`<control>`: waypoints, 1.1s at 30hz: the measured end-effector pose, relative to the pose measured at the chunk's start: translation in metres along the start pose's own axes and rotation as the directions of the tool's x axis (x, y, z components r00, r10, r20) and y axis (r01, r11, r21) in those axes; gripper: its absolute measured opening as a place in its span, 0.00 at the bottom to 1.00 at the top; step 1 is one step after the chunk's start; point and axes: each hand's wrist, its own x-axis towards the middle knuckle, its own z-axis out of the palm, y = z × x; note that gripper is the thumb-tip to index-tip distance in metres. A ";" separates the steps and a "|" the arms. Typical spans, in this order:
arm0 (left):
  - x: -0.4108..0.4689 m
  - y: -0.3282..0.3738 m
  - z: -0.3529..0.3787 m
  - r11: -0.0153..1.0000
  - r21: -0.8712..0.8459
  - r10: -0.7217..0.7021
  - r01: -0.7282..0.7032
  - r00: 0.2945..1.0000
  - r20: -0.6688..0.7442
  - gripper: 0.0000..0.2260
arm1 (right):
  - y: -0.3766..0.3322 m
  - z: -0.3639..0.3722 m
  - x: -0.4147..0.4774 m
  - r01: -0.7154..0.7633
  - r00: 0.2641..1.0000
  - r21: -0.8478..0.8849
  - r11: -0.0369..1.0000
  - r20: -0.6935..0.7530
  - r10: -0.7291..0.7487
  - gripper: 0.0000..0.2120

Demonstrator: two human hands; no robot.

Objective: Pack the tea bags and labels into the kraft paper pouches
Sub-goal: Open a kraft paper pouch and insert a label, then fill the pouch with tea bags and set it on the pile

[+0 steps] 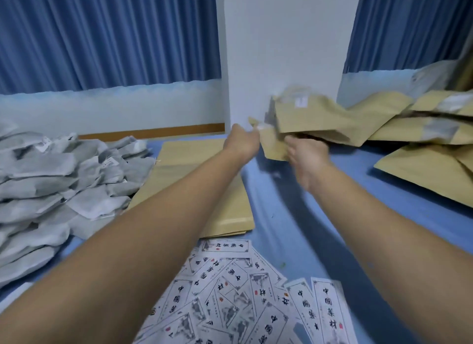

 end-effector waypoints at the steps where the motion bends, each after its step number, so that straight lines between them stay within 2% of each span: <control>1: -0.005 -0.016 -0.002 0.974 0.217 0.057 -0.062 0.998 0.029 0.22 | 0.014 0.005 -0.007 0.081 0.997 -0.122 0.989 0.021 -0.079 0.08; 3: -0.021 -0.047 -0.015 0.868 0.474 0.127 -0.148 0.989 0.076 0.21 | 0.036 0.017 -0.027 0.239 0.968 -0.269 0.933 0.143 -0.207 0.14; 5: -0.043 -0.076 -0.036 0.816 0.543 0.177 -0.197 0.980 0.090 0.17 | 0.051 0.029 -0.053 0.361 0.922 -0.389 0.848 0.289 -0.259 0.18; 8: -0.083 -0.112 -0.069 0.725 0.621 0.277 -0.298 0.952 0.133 0.12 | 0.071 0.043 -0.090 0.554 0.809 -0.529 0.642 0.525 -0.266 0.15; 9: -0.095 -0.123 -0.078 0.661 0.675 0.302 -0.328 0.940 0.161 0.14 | 0.075 0.047 -0.100 0.616 0.765 -0.554 0.561 0.591 -0.256 0.13; 11: -0.118 -0.143 -0.096 0.533 0.772 0.256 -0.346 0.936 0.243 0.25 | 0.081 0.050 -0.115 0.705 0.694 -0.589 0.396 0.687 -0.213 0.14; 13: -0.130 -0.159 -0.111 0.469 0.802 0.174 -0.370 0.929 0.327 0.38 | 0.086 0.051 -0.123 0.747 0.657 -0.611 0.261 0.738 -0.153 0.23; 15: -0.135 -0.168 -0.121 0.438 0.796 0.182 -0.418 0.908 0.377 0.42 | 0.091 0.050 -0.129 0.749 0.660 -0.647 0.145 0.748 -0.073 0.35; 16: -0.135 -0.169 -0.125 0.392 0.802 0.227 -0.451 0.892 0.391 0.41 | 0.093 0.049 -0.131 0.753 0.657 -0.652 0.093 0.752 -0.052 0.38; 19: -0.134 -0.168 -0.131 0.158 0.822 0.398 -0.547 0.797 0.454 0.34 | 0.091 0.048 -0.138 0.771 0.636 -0.635 0.032 0.772 -0.012 0.40; 21: -0.136 -0.167 -0.135 0.079 0.813 0.452 -0.577 0.748 0.486 0.31 | 0.087 0.047 -0.142 0.787 0.617 -0.617 0.013 0.787 0.010 0.40; 23: -0.138 -0.166 -0.136 0.017 0.816 0.445 -0.577 0.736 0.511 0.29 | 0.084 0.046 -0.145 0.800 0.601 -0.600 -0.007 0.800 0.008 0.39; 25: -0.142 -0.166 -0.135 0.009 0.809 0.440 -0.587 0.729 0.524 0.27 | 0.082 0.047 -0.148 0.814 0.579 -0.579 -0.046 0.815 -0.012 0.36; 29: -0.153 -0.166 -0.133 0.040 0.791 0.453 -0.611 0.716 0.531 0.22 | 0.081 0.049 -0.156 0.828 0.537 -0.540 -0.154 0.841 -0.062 0.21; 33: -0.159 -0.163 -0.133 0.031 0.786 0.422 -0.618 0.721 0.550 0.12 | 0.079 0.048 -0.161 0.835 0.510 -0.506 -0.217 0.859 -0.045 0.19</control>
